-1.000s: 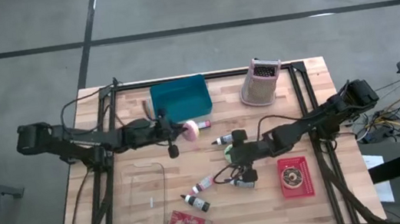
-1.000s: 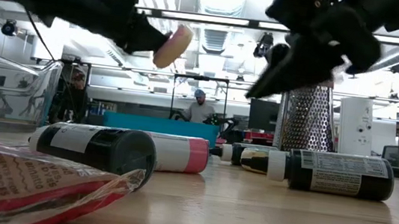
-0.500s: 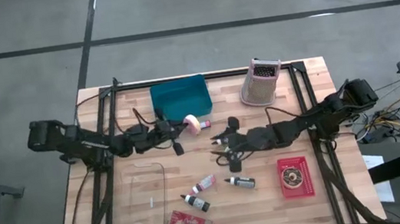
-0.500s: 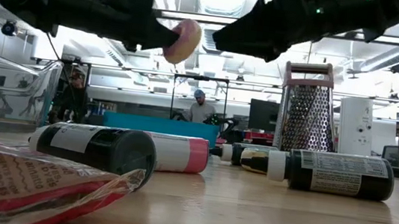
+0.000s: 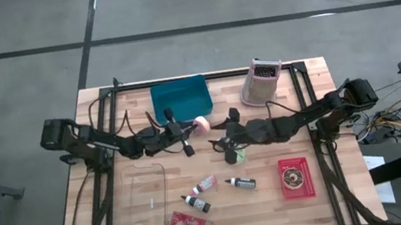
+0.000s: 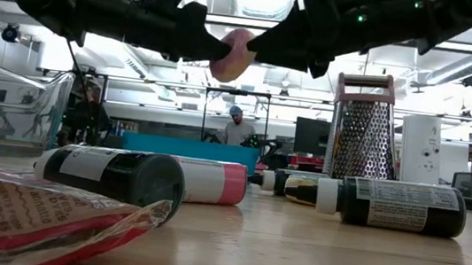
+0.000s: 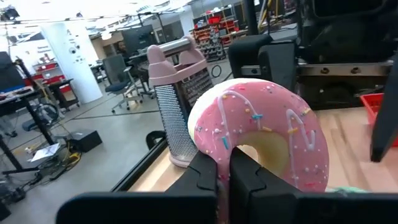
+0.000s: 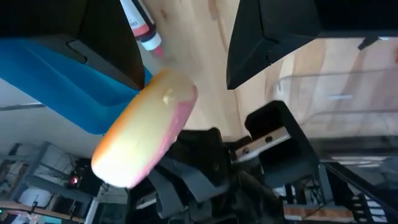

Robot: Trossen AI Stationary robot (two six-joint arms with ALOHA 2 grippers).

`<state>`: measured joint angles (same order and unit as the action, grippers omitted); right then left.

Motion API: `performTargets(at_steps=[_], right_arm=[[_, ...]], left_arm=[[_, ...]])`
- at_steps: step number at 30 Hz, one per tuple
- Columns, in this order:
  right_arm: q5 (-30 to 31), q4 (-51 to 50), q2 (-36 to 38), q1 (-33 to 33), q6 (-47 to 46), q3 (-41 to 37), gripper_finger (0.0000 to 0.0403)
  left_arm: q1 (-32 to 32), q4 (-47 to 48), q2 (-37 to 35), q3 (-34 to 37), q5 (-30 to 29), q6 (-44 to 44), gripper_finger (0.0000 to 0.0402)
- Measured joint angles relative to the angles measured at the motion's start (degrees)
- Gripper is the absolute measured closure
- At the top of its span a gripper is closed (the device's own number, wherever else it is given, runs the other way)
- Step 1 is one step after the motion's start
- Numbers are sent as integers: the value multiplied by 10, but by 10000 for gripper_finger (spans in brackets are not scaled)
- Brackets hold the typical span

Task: Pick & Place Food Item
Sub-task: Put the pink donut into the red basket

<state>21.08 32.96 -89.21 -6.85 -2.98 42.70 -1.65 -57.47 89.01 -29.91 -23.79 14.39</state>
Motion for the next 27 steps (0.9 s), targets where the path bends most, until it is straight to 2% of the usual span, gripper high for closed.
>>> performTargets(at_steps=[17, 27], right_arm=[[-6, 11, 0, 29, -16, 12, 181], [-18, 13, 0, 30, -20, 21, 220]], left_arm=[[-1, -2, 1, -2, 1, -7, 397], [-1, -4, 1, -2, 0, -7, 397]])
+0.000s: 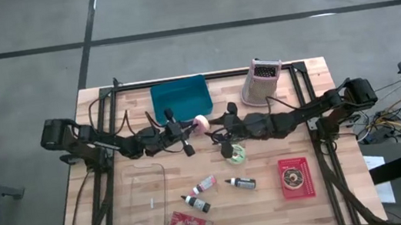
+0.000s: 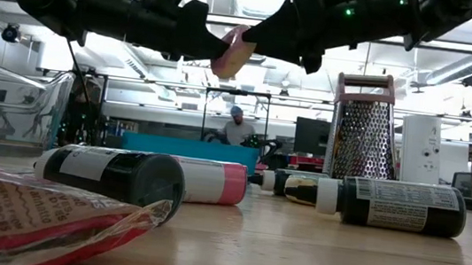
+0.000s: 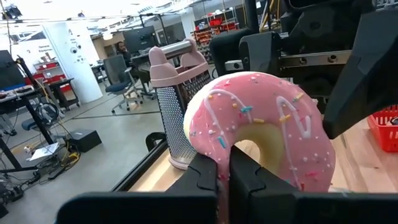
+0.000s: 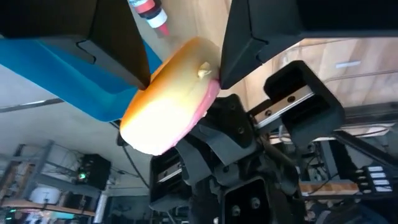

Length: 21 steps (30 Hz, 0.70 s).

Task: Pick & Place Food Item
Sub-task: Put the pink donut into the red basket

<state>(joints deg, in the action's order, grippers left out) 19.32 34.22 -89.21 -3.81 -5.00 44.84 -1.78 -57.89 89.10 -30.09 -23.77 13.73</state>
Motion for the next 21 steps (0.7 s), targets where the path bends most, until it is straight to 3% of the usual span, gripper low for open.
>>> performTargets(at_steps=[6, 14, 21], right_arm=[[-25, -4, 0, 3, -7, 0, 266], [-59, -9, 0, 5, -8, 0, 383], [-61, -13, 0, 5, -6, 0, 392]], left_arm=[[0, 0, 0, 0, 5, 3, 397], [0, 0, 0, 0, 18, 4, 397], [0, 0, 0, 2, 24, 7, 397]])
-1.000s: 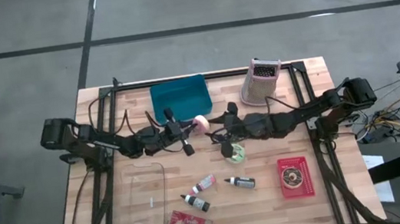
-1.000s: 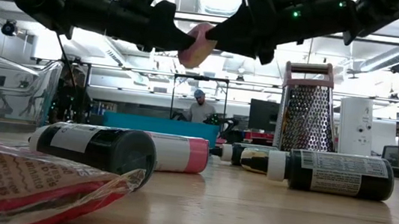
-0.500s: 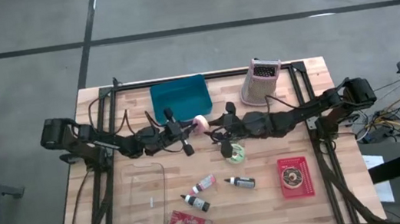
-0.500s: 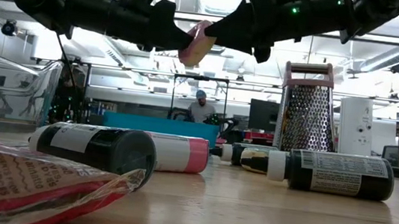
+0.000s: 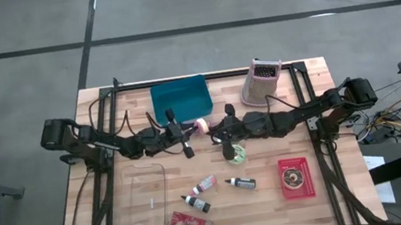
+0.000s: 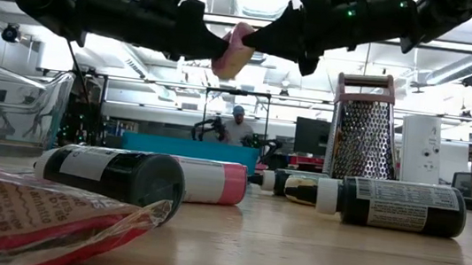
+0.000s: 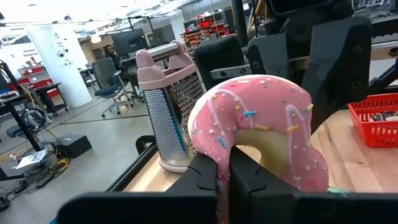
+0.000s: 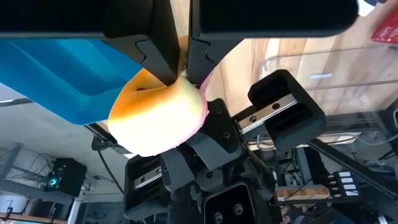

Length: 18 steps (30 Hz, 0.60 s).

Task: Pick & Place Food Item
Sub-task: Put the pink donut into the red basket

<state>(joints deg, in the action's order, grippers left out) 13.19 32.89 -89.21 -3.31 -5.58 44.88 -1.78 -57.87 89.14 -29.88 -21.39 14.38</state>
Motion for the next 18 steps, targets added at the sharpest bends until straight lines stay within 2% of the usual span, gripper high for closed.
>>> performTargets(at_steps=[7, 18], right_arm=[[1, -23, 0, -1, -3, 0, 394], [2, -28, 0, -5, -6, 0, 394]], left_arm=[[-4, 1, -1, 2, 9, 2, 372], [-8, 14, -4, 3, 50, 8, 364]])
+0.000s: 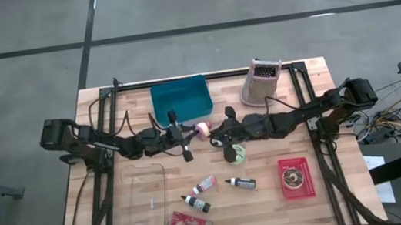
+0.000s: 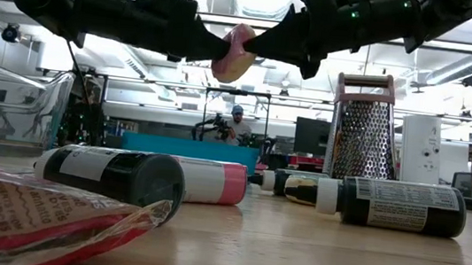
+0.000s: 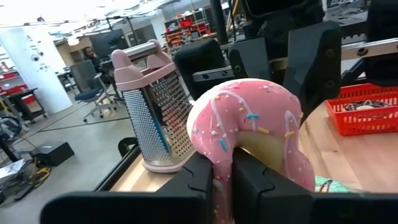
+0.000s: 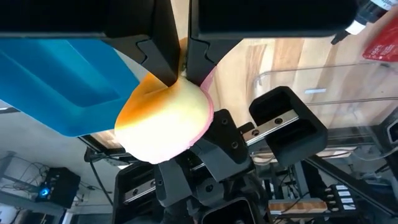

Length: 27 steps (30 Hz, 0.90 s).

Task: Pick & Place Food Item
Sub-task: Put the pink donut into the red basket

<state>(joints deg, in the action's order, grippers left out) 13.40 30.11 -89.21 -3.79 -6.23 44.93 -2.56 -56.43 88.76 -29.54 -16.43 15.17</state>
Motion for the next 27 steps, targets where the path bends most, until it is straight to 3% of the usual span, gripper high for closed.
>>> performTargets(at_steps=[7, 16, 20, 27], right_arm=[[33, -32, 0, -16, -5, 1, 395], [44, -42, 0, -28, -13, 1, 395], [44, -44, 0, -28, -13, 0, 395], [48, -47, 0, -27, -11, 3, 395]], left_arm=[[-2, 10, -25, 12, 12, -7, 363], [-2, 26, -35, 18, 68, -34, 351], [-2, 29, -35, 17, 97, -43, 301], [-2, 44, -36, 15, 110, -71, 159]])
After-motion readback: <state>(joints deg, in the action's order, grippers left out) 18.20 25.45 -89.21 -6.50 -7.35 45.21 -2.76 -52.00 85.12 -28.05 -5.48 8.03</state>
